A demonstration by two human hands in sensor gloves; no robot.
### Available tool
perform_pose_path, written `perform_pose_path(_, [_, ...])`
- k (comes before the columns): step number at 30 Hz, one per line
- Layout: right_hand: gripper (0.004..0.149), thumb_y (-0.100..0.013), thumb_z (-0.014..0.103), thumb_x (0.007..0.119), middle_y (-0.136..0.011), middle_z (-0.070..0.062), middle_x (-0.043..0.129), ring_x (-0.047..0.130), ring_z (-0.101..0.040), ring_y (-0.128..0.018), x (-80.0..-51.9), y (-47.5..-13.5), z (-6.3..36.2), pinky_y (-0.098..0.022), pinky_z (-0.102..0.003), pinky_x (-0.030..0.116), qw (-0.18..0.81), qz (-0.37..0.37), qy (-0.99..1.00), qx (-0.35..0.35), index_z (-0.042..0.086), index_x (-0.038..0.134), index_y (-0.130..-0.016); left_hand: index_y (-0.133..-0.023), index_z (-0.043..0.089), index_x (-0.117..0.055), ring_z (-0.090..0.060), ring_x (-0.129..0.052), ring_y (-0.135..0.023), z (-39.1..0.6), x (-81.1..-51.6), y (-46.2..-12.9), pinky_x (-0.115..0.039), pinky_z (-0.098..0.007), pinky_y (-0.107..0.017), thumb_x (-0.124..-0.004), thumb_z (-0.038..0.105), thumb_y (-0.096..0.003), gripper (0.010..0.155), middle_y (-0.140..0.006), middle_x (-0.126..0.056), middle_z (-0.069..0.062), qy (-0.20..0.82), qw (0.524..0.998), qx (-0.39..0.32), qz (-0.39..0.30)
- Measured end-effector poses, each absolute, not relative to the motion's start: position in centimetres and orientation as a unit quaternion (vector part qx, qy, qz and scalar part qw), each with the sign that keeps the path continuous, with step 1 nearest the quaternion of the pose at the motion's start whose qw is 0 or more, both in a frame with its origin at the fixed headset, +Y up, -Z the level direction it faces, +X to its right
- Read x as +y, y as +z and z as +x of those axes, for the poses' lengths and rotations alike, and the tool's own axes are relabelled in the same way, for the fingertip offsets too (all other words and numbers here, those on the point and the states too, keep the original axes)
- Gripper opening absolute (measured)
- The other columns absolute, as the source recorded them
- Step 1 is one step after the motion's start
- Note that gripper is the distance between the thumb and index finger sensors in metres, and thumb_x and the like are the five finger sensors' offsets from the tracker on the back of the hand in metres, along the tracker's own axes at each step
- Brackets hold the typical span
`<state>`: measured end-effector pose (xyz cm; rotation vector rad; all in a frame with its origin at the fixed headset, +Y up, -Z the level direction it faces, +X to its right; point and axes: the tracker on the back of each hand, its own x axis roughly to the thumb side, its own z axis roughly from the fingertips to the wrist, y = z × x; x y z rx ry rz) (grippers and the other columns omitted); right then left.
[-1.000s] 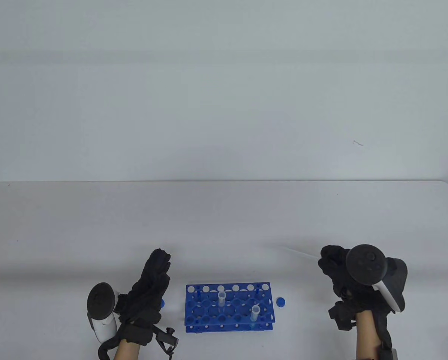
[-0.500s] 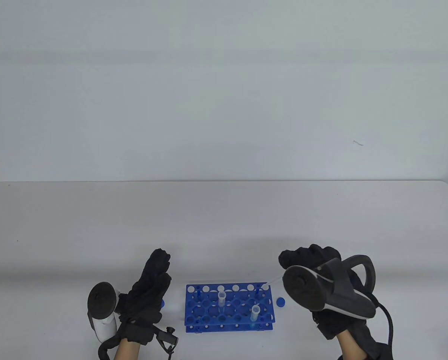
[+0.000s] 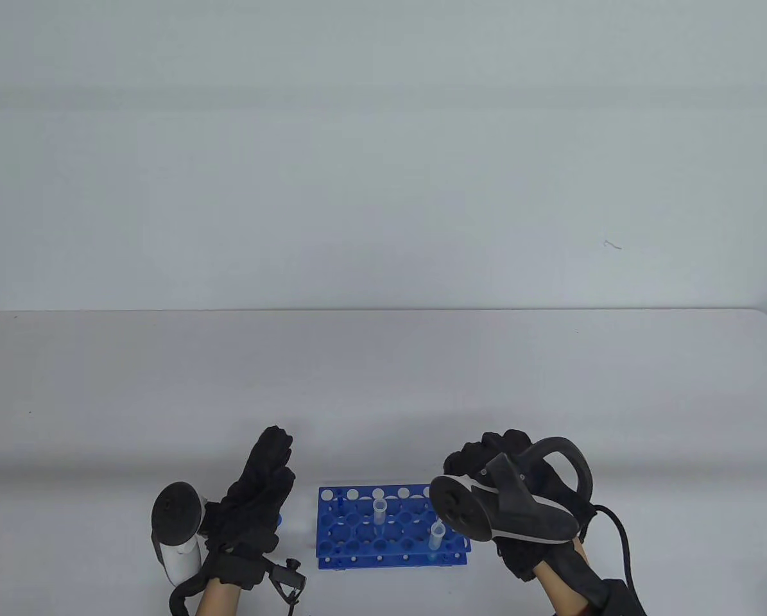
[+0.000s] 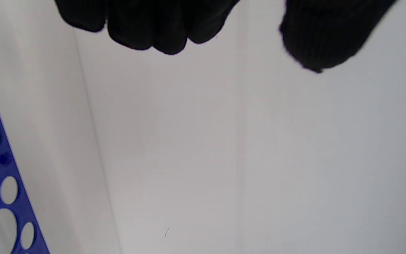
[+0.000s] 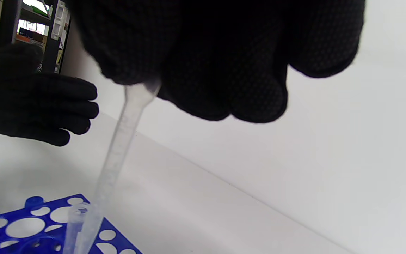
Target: Press a plastic transfer pipette bulb to move liquid between test tubes
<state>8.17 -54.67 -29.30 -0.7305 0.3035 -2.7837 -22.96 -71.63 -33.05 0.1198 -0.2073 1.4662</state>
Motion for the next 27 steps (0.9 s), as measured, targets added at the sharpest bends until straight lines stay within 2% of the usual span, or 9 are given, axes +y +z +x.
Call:
perform_pose_path(7, [0.040, -0.032, 0.034, 0.086, -0.056, 0.003, 0.104, 0.102, -0.019, -0.048, -55.9, -30.2, 7.8, -0.053, -0.048, 0.080, 0.130, -0.253, -0.955, 0.083, 0.023, 0.091, -0.070, -0.117, 0.018, -0.036, -0.039, -0.046, -0.110, -22.9, -71.6, -33.1, -0.044, -0.061, -0.081, -0.067, 0.067, -0.0452, 0.092, -0.122, -0.043, -0.014, 0.668, 0.736, -0.097, 0.053])
perform_pose_path(18, [0.040, -0.030, 0.035, 0.087, -0.055, 0.004, 0.105, 0.102, -0.017, -0.047, -60.0, -32.2, 5.9, -0.052, -0.046, 0.080, 0.159, -0.278, -0.947, 0.027, 0.023, 0.092, -0.068, -0.117, 0.018, -0.036, -0.039, -0.046, -0.110, -22.8, -71.7, -33.0, -0.045, -0.061, -0.081, -0.067, 0.067, -0.0453, 0.092, -0.122, -0.043, -0.014, 0.668, 0.736, -0.096, 0.051])
perform_pose_path(27, [0.041, -0.030, 0.036, 0.088, -0.055, 0.005, 0.105, 0.102, -0.017, -0.047, -61.5, -32.6, 5.1, -0.052, -0.046, 0.080, 0.173, -0.282, -0.944, 0.008, 0.023, 0.092, -0.069, -0.117, 0.018, -0.036, -0.040, -0.046, -0.110, -22.8, -71.7, -33.0, -0.045, -0.061, -0.081, -0.067, 0.067, -0.0454, 0.092, -0.122, -0.043, -0.014, 0.668, 0.736, -0.097, 0.052])
